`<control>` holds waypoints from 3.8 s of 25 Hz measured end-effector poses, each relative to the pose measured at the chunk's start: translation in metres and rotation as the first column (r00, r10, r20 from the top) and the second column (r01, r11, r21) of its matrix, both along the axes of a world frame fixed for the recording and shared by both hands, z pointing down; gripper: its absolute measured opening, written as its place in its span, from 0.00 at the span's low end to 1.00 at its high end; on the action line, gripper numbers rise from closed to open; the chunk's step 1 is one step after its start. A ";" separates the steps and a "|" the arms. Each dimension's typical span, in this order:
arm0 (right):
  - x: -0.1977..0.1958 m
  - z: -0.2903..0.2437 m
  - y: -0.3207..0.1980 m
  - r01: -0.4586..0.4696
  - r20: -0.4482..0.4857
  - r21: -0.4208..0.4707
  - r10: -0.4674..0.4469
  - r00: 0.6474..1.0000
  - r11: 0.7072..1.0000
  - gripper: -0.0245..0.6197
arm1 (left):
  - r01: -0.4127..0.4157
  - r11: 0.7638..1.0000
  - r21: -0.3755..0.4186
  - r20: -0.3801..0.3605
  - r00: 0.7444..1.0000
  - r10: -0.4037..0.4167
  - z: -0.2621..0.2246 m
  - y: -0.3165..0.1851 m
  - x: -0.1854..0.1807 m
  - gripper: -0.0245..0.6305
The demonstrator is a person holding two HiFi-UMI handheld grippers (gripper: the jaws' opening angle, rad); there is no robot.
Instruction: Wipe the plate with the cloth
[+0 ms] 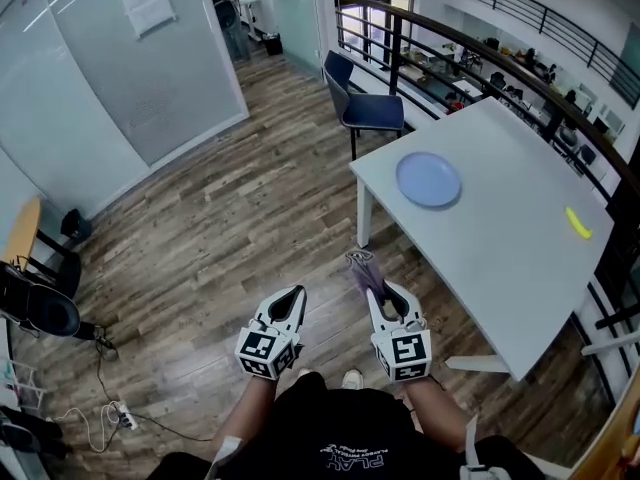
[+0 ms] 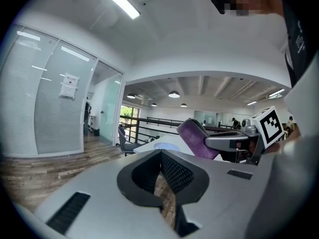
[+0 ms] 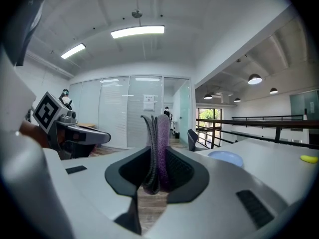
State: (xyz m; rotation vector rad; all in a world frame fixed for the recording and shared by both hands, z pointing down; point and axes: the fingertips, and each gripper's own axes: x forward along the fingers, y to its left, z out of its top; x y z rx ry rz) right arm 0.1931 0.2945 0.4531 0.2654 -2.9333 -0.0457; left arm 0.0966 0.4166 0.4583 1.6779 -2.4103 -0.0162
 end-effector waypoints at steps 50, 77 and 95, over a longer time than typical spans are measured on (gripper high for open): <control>-0.232 0.015 -0.188 -0.351 0.007 -0.047 0.351 0.936 0.935 0.19 | -0.429 0.903 0.017 -0.016 0.903 0.429 0.018 -0.242 -0.234 0.06; -0.210 0.012 -0.403 -0.389 0.019 -0.091 0.392 0.920 0.917 0.19 | -0.457 0.886 -0.080 -0.003 0.889 0.458 0.019 -0.438 -0.219 0.06; -0.231 0.011 -0.500 -0.526 0.031 -0.136 0.534 0.845 0.840 0.19 | -0.543 0.836 -0.081 -0.069 0.840 0.539 0.035 -0.547 -0.251 0.06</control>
